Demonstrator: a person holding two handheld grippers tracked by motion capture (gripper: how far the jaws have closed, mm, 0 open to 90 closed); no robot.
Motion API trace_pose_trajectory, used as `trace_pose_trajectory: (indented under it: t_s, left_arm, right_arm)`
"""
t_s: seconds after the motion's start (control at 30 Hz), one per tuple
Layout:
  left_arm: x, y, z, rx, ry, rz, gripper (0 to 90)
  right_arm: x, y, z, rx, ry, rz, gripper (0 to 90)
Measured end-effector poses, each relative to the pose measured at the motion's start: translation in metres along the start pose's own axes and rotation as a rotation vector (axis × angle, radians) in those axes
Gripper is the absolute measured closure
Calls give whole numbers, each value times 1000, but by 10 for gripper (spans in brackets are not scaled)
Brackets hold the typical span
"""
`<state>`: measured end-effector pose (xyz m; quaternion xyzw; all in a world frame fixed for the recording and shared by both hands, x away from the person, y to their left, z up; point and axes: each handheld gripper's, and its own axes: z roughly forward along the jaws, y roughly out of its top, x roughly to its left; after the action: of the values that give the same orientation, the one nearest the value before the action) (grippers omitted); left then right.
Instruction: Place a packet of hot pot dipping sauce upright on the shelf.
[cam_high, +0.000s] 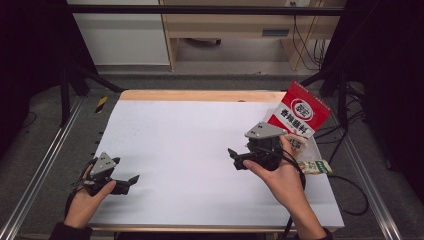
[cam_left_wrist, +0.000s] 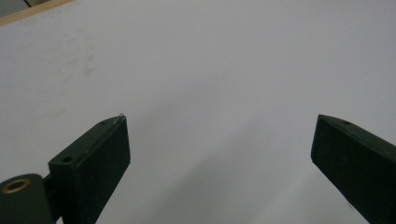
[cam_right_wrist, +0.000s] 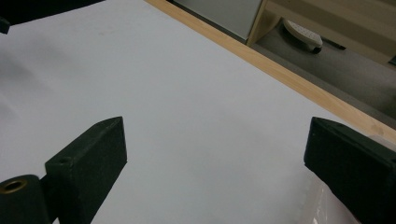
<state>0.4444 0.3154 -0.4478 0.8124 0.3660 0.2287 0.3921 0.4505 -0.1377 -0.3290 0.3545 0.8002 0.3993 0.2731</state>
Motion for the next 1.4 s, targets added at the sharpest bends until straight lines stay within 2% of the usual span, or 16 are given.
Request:
trace_pose_trajectory:
  t_s: [0.13,0.27,0.57,0.8,1.03,1.4]
  left_arm:
    - [-1,1,1,1,-4,4,44]
    - [-2,2,1,-8,1,0,44]
    - [1,0,-2,-10,7,2,43]
    - [3,-1,-4,-15,18,-5,43]
    - [4,-2,-2,-5,22,-5,44]
    - [7,-6,1,44,35,-2,46]
  right_arm:
    - [-1,-4,2,10,-16,-4,65]
    - [0,-7,3,12,-13,-1,60]
    - [12,-14,9,-4,0,-18,52]
    - [22,-33,31,5,34,-16,48]
    - [26,-49,52,44,52,8,49]
    - [27,-71,67,97,67,37,51]
